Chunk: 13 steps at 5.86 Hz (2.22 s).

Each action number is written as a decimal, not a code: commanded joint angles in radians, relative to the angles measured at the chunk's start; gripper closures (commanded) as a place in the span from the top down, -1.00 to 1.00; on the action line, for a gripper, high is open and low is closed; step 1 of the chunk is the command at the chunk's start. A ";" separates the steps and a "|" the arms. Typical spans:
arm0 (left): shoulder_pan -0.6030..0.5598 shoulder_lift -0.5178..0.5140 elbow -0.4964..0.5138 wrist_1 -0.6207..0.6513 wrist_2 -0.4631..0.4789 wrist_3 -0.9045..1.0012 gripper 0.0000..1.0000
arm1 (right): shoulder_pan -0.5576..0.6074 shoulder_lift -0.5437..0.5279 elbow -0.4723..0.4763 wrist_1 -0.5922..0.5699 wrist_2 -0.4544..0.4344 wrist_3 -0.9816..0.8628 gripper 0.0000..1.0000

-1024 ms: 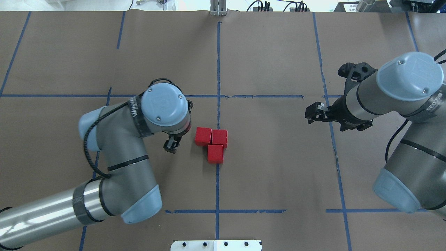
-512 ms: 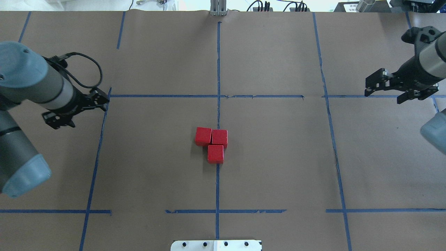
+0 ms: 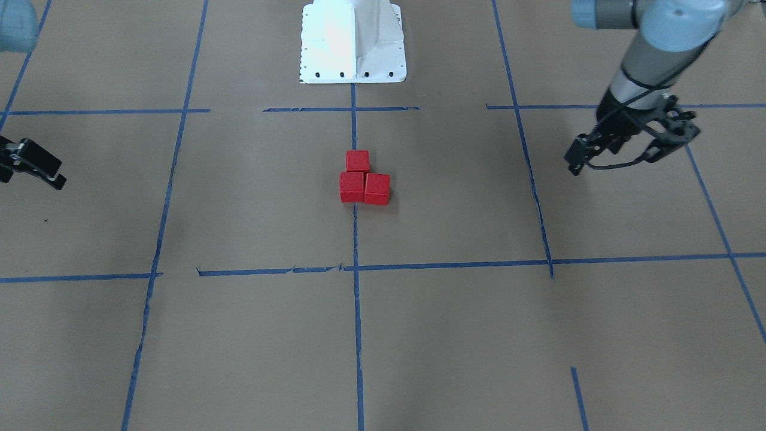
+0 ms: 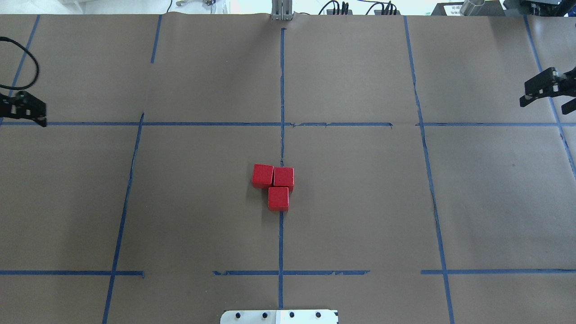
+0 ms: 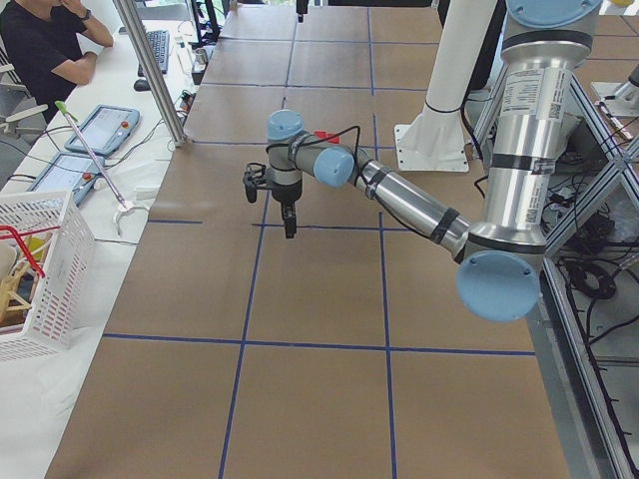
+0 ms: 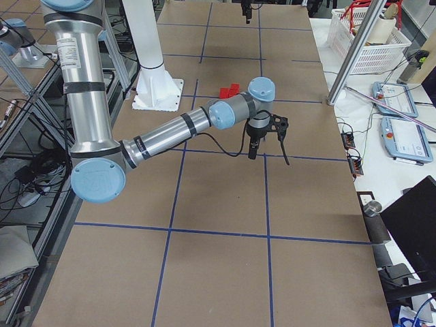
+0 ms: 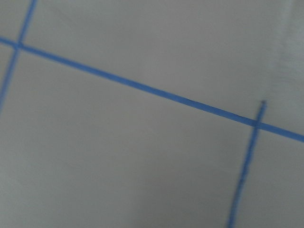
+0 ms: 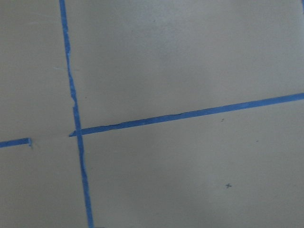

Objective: Form red blocks into L shape at center

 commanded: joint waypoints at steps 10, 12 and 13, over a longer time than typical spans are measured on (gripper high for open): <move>-0.414 0.091 0.194 0.125 -0.151 0.811 1.00 | 0.170 -0.145 0.067 -0.167 0.039 -0.403 1.00; -0.412 0.107 0.175 0.126 -0.157 0.808 1.00 | 0.170 -0.174 0.070 -0.165 0.036 -0.406 1.00; -0.409 0.100 0.174 0.128 -0.157 0.806 1.00 | 0.170 -0.180 0.063 -0.165 0.031 -0.404 1.00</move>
